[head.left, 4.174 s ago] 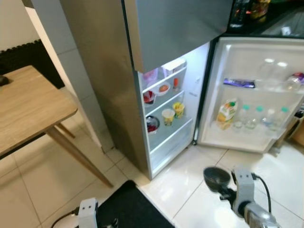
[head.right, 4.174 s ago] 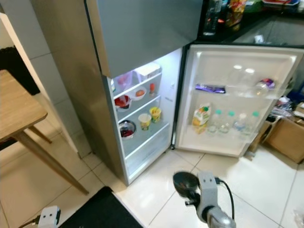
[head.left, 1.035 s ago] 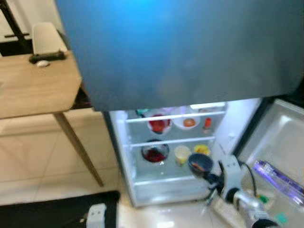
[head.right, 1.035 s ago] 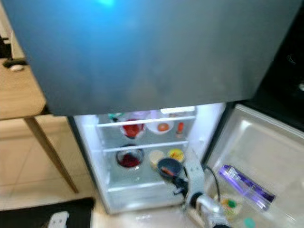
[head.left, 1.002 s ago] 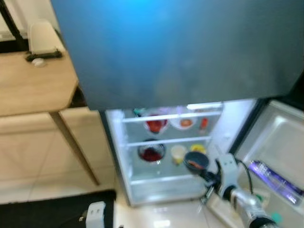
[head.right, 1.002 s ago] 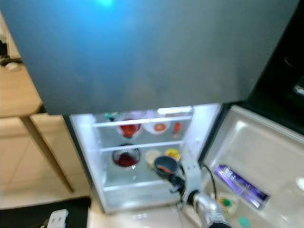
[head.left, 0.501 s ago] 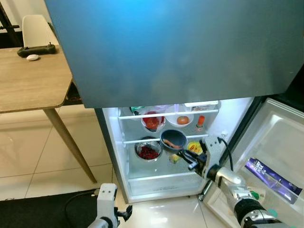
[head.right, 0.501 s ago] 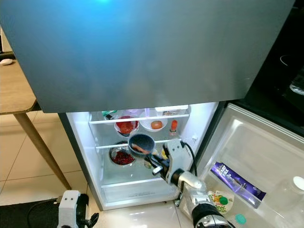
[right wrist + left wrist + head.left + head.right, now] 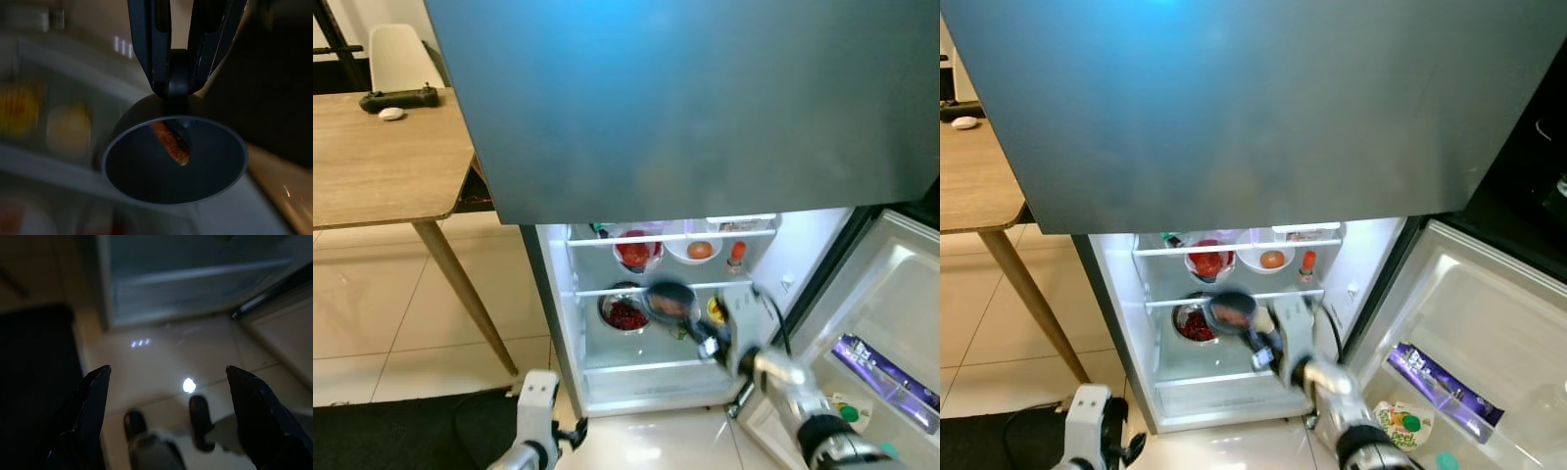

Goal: Restocking fridge

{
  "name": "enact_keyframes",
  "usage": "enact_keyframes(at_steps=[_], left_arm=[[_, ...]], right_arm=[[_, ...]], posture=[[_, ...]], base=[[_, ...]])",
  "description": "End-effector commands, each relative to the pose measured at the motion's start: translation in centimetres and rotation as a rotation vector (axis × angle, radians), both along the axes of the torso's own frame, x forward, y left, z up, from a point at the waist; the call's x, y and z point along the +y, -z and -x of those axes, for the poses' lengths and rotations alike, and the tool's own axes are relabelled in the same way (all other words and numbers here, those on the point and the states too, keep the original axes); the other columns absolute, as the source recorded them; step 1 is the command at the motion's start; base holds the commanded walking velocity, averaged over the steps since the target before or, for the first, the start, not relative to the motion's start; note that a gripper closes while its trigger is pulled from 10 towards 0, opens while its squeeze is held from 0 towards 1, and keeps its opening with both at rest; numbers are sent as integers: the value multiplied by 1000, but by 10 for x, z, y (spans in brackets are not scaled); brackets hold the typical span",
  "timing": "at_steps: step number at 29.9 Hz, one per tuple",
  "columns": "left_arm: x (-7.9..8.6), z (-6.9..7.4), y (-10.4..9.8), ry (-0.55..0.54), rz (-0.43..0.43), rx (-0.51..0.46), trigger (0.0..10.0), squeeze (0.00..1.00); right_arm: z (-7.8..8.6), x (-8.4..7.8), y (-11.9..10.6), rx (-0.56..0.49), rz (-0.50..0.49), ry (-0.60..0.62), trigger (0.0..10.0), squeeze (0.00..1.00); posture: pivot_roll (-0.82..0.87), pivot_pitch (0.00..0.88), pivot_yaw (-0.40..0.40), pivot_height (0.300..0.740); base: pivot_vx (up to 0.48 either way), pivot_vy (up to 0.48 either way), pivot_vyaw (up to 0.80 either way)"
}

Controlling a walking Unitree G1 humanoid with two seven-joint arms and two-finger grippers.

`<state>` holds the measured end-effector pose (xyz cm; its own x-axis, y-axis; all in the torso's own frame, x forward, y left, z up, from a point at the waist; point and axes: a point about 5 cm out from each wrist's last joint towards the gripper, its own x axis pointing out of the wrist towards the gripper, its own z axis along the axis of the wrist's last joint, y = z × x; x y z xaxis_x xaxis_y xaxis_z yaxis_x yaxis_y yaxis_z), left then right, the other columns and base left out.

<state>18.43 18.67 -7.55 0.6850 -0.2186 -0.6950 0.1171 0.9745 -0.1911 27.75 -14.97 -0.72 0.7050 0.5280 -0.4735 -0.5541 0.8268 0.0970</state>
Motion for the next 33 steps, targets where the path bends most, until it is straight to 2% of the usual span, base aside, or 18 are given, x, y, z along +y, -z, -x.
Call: enact_keyframes(at_steps=[1,3,5,11,20,33], left_arm=[[3,13,7,-23,-6,58,10000,0],[8,26,13,-54,-11,102,10000,0],[13,36,16,-77,-15,131,10000,0],[20,50,20,-106,-25,173,10000,0],[22,49,20,-112,-27,173,10000,0],[21,50,20,-99,-27,177,10000,0]], right_arm=[[6,-8,7,29,40,29,10000,0],[17,-15,16,58,62,56,10000,0],[22,-17,19,60,37,73,10000,0],[20,-13,15,34,-48,90,10000,0],[11,-5,7,-13,-56,63,10000,0],[7,0,1,-42,-83,26,10000,0]], posture=[[-87,0,-10,740],[-87,0,-7,740],[-87,0,-6,740],[-85,0,-3,740],[-78,0,0,740],[-80,0,-1,740]], base=[[0,0,0],[0,0,0],[0,0,0],[80,0,0],[256,0,0],[275,0,0]])
